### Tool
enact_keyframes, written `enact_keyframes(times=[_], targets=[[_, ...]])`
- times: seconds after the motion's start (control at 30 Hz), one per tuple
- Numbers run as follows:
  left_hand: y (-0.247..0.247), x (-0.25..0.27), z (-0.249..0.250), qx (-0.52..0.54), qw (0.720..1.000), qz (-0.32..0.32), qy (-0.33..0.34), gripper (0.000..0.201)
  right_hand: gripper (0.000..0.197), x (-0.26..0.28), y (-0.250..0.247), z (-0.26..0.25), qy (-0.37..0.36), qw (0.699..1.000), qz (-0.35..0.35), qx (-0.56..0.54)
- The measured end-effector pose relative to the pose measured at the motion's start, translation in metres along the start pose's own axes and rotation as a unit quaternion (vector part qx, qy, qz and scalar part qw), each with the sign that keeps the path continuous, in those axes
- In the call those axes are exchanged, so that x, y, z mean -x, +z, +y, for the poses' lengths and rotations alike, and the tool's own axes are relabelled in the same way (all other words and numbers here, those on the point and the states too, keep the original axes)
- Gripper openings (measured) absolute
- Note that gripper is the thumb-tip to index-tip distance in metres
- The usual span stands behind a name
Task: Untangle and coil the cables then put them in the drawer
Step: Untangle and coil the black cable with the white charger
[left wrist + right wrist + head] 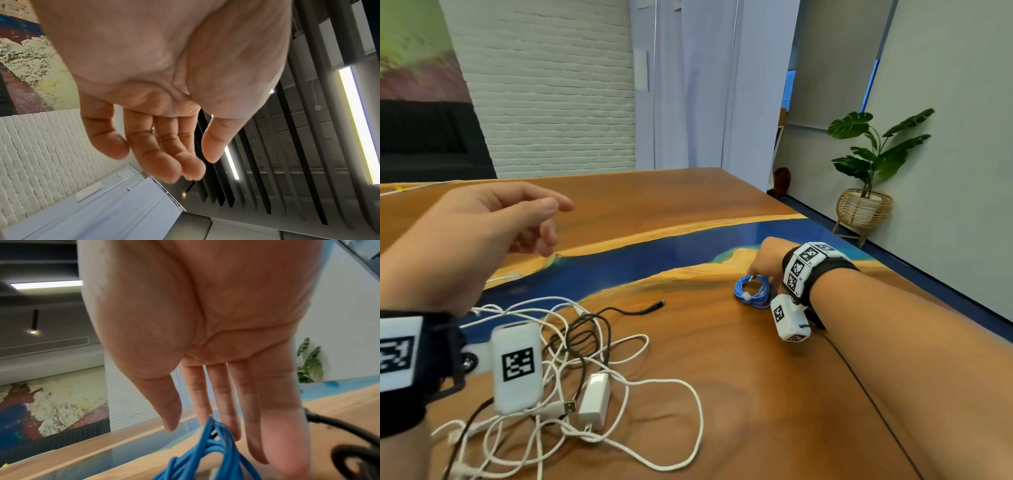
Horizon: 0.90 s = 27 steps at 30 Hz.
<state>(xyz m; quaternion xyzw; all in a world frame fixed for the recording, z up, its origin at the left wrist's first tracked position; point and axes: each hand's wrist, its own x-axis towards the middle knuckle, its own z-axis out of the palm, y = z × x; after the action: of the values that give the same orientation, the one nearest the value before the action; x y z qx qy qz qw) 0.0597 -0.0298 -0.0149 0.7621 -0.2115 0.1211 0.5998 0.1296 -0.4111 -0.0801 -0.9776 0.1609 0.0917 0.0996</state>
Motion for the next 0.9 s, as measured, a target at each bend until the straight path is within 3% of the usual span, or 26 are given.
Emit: enact_keyframes(times=[0.1, 0.23, 0.43, 0.53, 0.6, 0.67, 0.77, 0.83, 0.9], targets=[[0.0, 0.001, 0.0, 0.009, 1.0, 0.007, -0.002, 0.035, 0.021, 0.0, -0.003, -0.006, -0.005, 0.998, 0.036, 0.046], [0.005, 0.003, 0.006, 0.007, 1.0, 0.009, -0.012, 0.016, 0.022, 0.006, -0.006, -0.03, -0.054, 0.992, 0.084, 0.073], [0.002, 0.008, 0.015, -0.018, 0.999, 0.013, -0.026, 0.012, 0.034, 0.058, 0.012, -0.114, -0.264, 0.961, 0.074, 0.046], [-0.001, 0.01, 0.018, -0.027, 0.999, 0.026, -0.027, 0.012, 0.055, 0.097, 0.028, -0.155, -0.39, 0.921, 0.003, 0.009], [-0.004, 0.01, 0.019, -0.026, 0.999, 0.031, -0.027, 0.013, 0.061, 0.107, 0.045, -0.175, -0.436, 0.899, -0.024, 0.015], [-0.007, 0.011, 0.018, -0.013, 0.999, 0.027, -0.022, 0.013, 0.054, 0.11, 0.064, -0.189, -0.445, 0.893, -0.046, 0.049], [-0.007, 0.011, 0.019, -0.008, 1.0, 0.014, -0.018, 0.014, 0.025, 0.106, 0.073, -0.195, -0.426, 0.903, -0.037, 0.042], [-0.007, 0.011, 0.018, -0.011, 1.0, 0.011, -0.022, 0.013, 0.019, 0.099, 0.062, -0.192, -0.398, 0.913, -0.031, -0.087], [-0.008, 0.011, 0.017, -0.017, 0.999, 0.016, -0.024, 0.012, 0.022, 0.096, 0.043, -0.187, -0.377, 0.891, -0.025, -0.253]])
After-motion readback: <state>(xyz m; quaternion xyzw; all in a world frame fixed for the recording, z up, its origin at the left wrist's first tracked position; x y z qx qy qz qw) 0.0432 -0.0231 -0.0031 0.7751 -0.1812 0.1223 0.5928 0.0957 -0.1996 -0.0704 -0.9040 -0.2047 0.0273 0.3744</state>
